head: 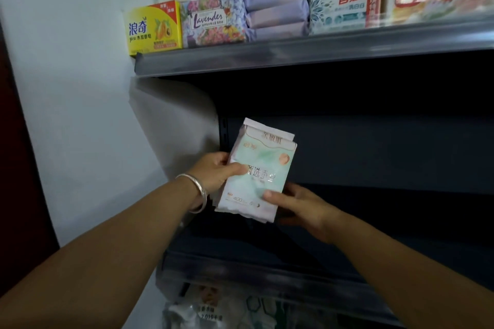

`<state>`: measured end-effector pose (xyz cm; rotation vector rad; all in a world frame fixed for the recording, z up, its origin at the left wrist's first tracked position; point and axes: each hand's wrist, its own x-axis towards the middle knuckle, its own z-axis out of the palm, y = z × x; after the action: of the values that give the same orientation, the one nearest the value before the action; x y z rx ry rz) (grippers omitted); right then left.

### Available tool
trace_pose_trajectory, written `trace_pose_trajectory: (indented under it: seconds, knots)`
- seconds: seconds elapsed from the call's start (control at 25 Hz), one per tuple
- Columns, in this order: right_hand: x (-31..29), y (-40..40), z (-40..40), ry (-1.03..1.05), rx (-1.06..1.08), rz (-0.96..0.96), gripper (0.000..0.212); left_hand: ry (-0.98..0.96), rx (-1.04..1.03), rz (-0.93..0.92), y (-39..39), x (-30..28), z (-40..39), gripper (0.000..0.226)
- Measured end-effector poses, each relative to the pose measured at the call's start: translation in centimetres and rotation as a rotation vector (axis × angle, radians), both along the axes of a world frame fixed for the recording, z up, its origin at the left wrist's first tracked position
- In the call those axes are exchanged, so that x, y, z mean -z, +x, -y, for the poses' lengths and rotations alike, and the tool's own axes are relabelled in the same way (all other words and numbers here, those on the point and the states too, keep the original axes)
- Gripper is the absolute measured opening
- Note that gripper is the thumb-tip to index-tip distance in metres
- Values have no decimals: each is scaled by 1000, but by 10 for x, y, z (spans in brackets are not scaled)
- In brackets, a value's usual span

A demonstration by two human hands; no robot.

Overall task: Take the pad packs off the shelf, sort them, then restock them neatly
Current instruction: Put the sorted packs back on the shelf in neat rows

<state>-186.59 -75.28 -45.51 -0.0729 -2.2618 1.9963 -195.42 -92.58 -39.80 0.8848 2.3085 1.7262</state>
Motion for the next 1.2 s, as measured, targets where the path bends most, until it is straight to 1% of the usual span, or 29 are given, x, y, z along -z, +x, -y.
trace_pose_trajectory:
  seconds: [0.08,0.16,0.24,0.28,0.36,0.4,0.48,0.6,0.64,0.72,0.76,0.8,0.88,0.92,0.96,1.0,1.04,1.08,1.12,1.16,1.2]
  knots:
    - [-1,2,7,-12,-12,6,60,107,21,67,3,4,2,22]
    - [-4,4,11,-35,53,-46,57,188,55,142,3,7,5,19]
    - [-5,3,11,4,158,-154,54,176,58,139,0,8,9,18]
    - [-7,2,11,89,235,-212,53,146,45,116,-2,8,11,18]
    - [-9,-3,7,364,400,-294,56,118,2,102,-2,6,13,21]
    - [-10,-6,6,510,465,-327,60,133,-26,127,0,5,15,27]
    - [-10,-8,8,785,559,-389,63,179,-45,249,1,4,20,41]
    - [-6,-9,9,1180,693,-570,55,157,92,480,-4,1,37,46]
    - [-3,-11,7,1295,752,-641,54,183,125,532,-7,-1,41,48]
    - [2,-14,3,1447,815,-755,60,218,123,591,-12,-3,43,67]
    - [4,-16,3,1507,795,-798,63,200,79,610,-13,-2,40,72]
    - [5,-17,3,1549,763,-843,64,168,19,618,-13,-1,36,70]
    - [9,-17,0,1607,684,-897,64,143,-74,627,-10,6,26,47]
    - [12,-17,-2,1621,638,-886,65,149,-107,629,-10,11,23,36]
    - [13,-16,-4,1572,568,-829,67,150,-137,603,-12,15,22,29]
    - [15,-16,-7,1431,472,-709,73,145,-155,561,-16,19,23,27]
    - [15,-15,-8,1185,365,-524,81,138,-157,524,-20,22,25,28]
    - [15,-14,-8,839,274,-328,86,137,-145,502,-22,24,28,28]
    - [14,-14,-8,488,206,-175,90,146,-127,489,-25,27,31,28]
    - [14,-17,-9,210,162,-90,93,165,-104,473,-28,29,34,28]
    - [14,-21,-10,46,130,-48,92,187,-79,454,-31,31,35,28]
